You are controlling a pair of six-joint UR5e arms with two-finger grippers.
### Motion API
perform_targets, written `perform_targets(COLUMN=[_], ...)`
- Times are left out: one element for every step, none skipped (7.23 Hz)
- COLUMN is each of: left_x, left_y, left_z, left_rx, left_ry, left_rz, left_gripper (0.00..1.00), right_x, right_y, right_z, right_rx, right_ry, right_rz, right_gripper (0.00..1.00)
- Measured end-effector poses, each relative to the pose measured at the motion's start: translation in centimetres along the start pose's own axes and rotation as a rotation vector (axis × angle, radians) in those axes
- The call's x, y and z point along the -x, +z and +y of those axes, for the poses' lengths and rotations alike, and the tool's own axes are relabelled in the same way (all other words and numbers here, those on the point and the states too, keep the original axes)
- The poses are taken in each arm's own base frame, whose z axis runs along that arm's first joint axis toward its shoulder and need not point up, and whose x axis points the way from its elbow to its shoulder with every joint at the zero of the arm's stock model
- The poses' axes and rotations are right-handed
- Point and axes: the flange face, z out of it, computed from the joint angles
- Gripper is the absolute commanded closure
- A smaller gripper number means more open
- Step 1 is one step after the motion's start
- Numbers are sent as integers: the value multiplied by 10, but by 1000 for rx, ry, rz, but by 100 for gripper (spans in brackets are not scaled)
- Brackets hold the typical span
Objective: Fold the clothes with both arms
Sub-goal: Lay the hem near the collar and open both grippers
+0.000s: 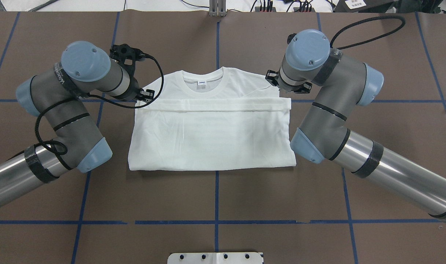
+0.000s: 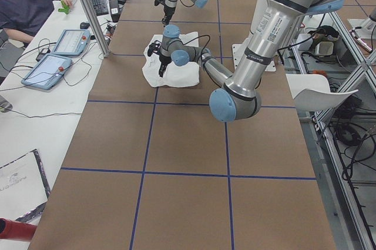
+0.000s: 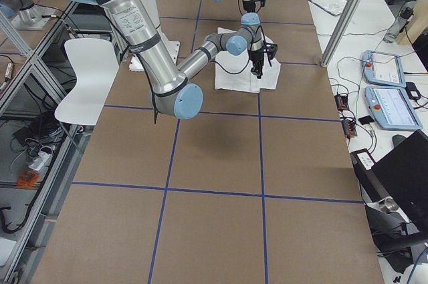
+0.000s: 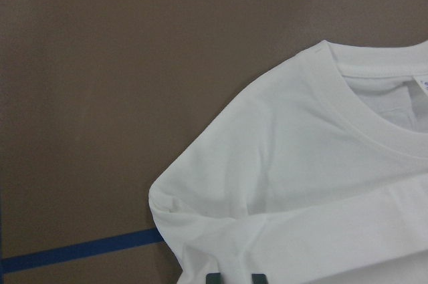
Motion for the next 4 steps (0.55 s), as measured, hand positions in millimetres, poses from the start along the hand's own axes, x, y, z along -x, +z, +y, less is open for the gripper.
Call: perform_targets(left_x=[0, -4, -12, -17], left_y=[-1, 5, 19, 34], left_z=[3, 11, 27, 41], left_rx=[1, 12, 28, 39], left_ry=[0, 5, 17, 30], left_rz=[2, 0, -12, -32], left_gripper=[0, 0, 0, 0], right_x=[0, 0, 0, 0], right_y=[-2, -3, -3, -5], right_z=[1, 1, 1, 1], right_rx=[13, 19, 20, 20], right_ry=[-1, -1, -1, -1], right_rz=[-7, -10, -11, -15], right_gripper=[0, 0, 0, 0])
